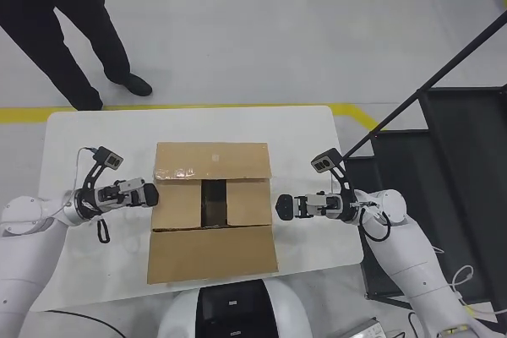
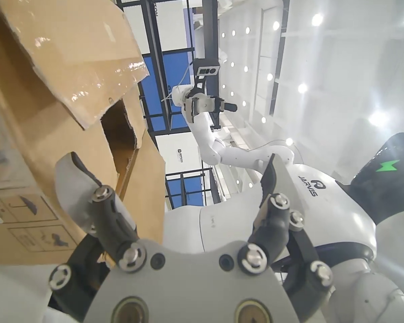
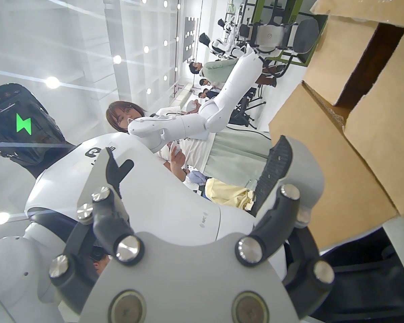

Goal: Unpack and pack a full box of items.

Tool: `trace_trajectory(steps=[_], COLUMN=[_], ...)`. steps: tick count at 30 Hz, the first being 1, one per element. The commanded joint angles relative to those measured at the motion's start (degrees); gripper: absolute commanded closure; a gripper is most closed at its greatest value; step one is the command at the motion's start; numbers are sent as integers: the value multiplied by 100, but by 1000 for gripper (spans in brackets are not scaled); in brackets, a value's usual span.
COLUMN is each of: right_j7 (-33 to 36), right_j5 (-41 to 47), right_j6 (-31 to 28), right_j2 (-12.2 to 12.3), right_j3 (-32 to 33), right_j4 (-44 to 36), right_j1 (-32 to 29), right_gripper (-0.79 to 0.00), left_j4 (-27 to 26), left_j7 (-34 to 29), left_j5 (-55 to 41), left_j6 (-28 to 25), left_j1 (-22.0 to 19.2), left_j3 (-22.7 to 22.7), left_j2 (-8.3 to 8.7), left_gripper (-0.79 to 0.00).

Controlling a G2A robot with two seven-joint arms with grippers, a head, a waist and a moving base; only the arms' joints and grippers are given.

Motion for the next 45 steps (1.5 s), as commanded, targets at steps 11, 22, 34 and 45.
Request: trace_trajectory(steps=[11,22,34,45], right_j7=[0,0,0,0], right_j5=[0,0,0,0], right_j6=[0,0,0,0], right_j2=[0,0,0,0], right_j3=[0,0,0,0], right_j4=[0,0,0,0], right_j1=[0,0,0,0], right_gripper=[-785,-785,-785,-785], left_j4=[406,683,1765,2449], left_j7=[-26,-160,15,486], left_j5=[-535,-1022,-1150,-670], left_j6=[26,160,-16,-487], left_j1=[-619,-1243,-2228,-2732], left_j3=[371,682,1097,1331], left_j2=[-246,-546,-1015,-1295], left_gripper=[-785,-785,-785,-785])
